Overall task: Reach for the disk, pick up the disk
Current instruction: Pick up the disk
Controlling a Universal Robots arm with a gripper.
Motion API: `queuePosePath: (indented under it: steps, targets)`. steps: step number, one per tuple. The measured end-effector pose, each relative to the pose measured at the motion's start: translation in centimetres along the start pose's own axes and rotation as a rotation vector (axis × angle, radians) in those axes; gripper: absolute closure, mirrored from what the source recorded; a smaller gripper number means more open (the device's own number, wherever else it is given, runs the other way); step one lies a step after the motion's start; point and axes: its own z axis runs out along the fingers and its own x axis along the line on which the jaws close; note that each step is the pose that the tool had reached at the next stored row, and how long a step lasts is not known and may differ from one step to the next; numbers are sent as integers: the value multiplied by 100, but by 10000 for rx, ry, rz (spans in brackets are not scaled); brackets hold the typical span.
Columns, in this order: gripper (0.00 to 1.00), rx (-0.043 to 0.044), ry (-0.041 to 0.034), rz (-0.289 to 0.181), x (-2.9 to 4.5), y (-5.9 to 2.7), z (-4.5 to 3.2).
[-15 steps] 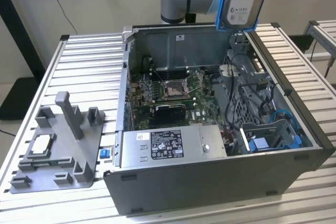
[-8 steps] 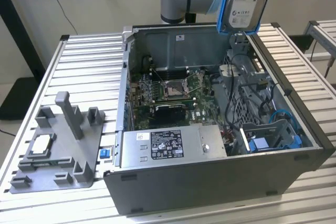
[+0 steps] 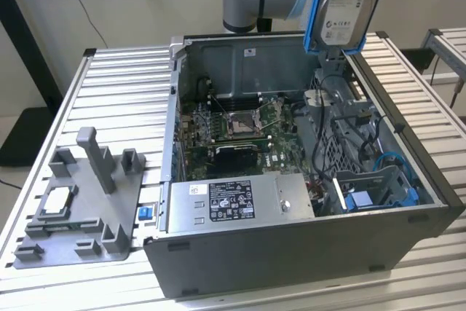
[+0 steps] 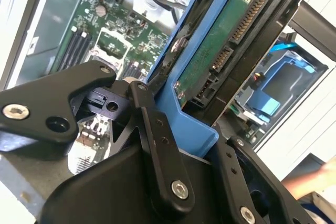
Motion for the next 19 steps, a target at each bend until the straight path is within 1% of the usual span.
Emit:
queuePosePath:
  steps: [12, 19]
  targets:
    - [100, -6, 0, 0, 301, -4, -18]
    - [100, -15, 1, 1, 483, -9, -45]
